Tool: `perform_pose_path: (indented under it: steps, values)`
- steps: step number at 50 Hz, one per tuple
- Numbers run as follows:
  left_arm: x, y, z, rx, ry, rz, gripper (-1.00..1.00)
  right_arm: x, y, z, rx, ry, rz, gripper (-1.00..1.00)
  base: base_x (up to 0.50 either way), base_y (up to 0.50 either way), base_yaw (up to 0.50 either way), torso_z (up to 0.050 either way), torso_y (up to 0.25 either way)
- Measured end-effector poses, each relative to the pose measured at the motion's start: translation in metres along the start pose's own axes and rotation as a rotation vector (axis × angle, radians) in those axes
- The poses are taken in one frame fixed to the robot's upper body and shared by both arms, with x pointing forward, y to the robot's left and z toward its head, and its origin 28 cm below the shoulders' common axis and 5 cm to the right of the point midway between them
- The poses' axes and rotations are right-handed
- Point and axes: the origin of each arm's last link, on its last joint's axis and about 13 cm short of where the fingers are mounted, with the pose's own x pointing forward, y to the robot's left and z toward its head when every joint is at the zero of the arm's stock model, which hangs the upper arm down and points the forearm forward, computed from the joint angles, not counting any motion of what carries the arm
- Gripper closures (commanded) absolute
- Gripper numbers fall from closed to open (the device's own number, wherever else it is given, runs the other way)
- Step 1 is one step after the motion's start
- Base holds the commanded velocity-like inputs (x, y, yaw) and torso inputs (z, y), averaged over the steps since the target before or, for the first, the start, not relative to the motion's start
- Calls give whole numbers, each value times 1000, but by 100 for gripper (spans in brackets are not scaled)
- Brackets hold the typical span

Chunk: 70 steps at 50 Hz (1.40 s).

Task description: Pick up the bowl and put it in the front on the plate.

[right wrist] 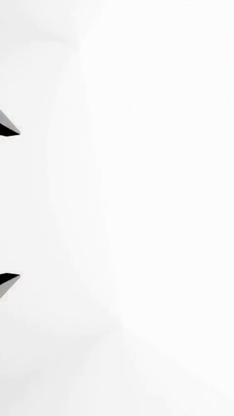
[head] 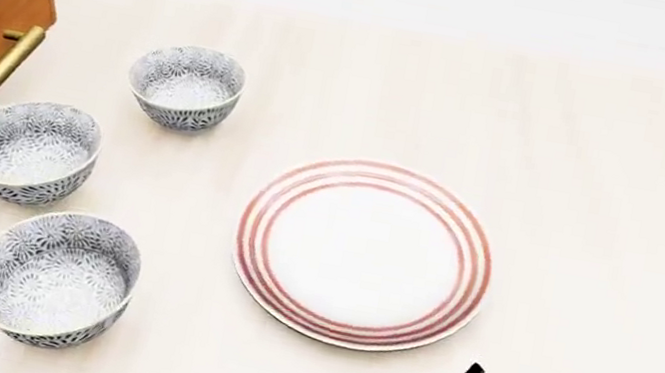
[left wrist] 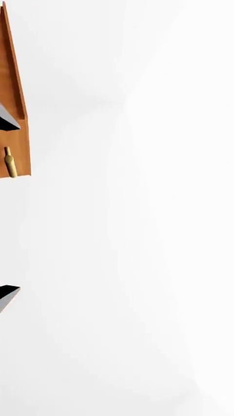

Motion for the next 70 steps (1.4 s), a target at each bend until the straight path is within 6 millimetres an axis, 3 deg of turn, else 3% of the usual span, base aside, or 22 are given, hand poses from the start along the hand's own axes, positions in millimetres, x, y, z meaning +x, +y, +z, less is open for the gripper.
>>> perform_pose_path:
  steps: [50,70]
  values:
    - [-1,-1,8,7,-33,-4,-100,4,2,11,5,-49,0,-100,500,0,0,0,0]
    - [-2,-2,8,6,-26,-11,-100,4,1,11,-10,-49,-26,-100,0,350,0,0,0]
